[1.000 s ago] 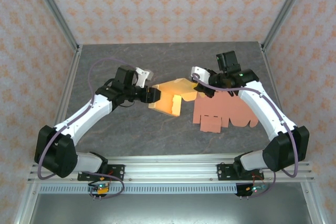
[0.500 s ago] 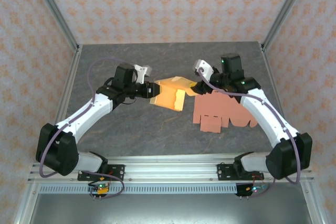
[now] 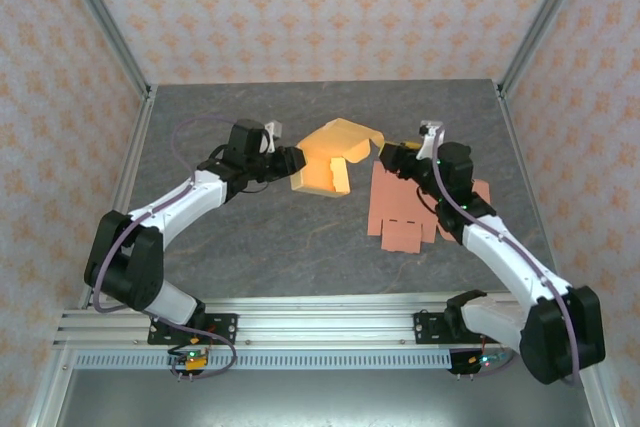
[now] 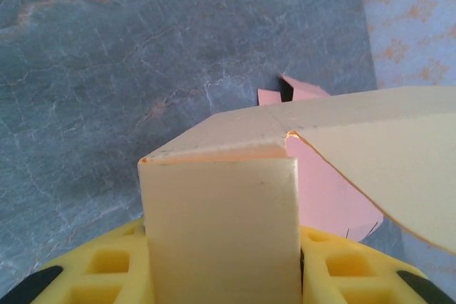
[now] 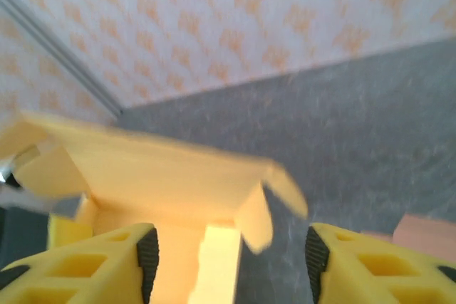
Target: Fold the paper box
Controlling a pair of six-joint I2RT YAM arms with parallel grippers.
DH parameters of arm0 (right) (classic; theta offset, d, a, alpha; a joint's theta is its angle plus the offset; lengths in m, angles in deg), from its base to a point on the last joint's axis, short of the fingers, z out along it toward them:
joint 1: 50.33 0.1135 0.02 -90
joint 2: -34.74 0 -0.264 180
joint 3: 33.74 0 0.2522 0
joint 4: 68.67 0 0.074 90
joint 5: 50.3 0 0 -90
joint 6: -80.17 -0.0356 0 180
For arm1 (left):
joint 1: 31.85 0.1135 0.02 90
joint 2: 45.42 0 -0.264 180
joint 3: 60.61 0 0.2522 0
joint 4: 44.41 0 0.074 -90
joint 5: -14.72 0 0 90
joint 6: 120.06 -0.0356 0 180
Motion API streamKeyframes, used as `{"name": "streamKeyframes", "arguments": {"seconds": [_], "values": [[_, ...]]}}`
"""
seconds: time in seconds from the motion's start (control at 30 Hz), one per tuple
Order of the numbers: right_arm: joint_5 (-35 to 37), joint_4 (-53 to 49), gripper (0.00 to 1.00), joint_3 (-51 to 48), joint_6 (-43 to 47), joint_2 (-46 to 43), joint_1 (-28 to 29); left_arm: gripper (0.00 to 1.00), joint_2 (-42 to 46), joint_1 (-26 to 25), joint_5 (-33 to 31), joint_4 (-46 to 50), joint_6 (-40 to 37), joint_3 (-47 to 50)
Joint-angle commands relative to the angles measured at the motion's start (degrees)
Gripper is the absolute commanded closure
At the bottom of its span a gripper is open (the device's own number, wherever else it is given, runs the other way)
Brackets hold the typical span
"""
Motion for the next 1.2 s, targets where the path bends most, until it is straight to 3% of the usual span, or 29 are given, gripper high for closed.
{"name": "streamKeyframes", "arguments": {"seconds": [0.0,0.13,0.33,0.53,0.7,0.93,1.03,1.17], "values": [[-8.0,-0.6,0.48,0.2,-1.2,4.3,3.7,0.7,-0.1,0.3,0.1,-4.7,2.8,-2.5],[-8.9,-0.9,0.48,1.9,1.8,11.2,8.0,0.7,0.1,0.3,0.5,-4.3,3.4,-2.6],[-3.5,-2.7,0.59,7.3,2.9,19.8,7.4,0.7,0.9,0.3,2.2,-5.7,5.6,-1.8],[-9.7,-3.6,0.61,13.0,2.8,26.4,5.8,0.7,0.0,0.4,4.3,-5.6,5.9,-2.2],[-9.1,-5.8,0.73,17.0,3.7,30.9,5.5,0.7,0.3,0.3,5.0,-6.9,6.7,-2.3],[-7.6,-7.5,0.73,19.0,5.1,32.7,5.6,0.71,0.9,0.3,5.2,-8.2,7.4,-1.8],[-5.4,-8.5,0.62,18.6,5.3,31.3,5.5,0.71,0.9,0.3,4.5,-7.9,7.5,-1.7],[-5.9,-10.7,0.58,18.5,5.4,28.4,4.7,0.73,0.4,0.3,1.2,-2.8,3.4,-3.0]]}}
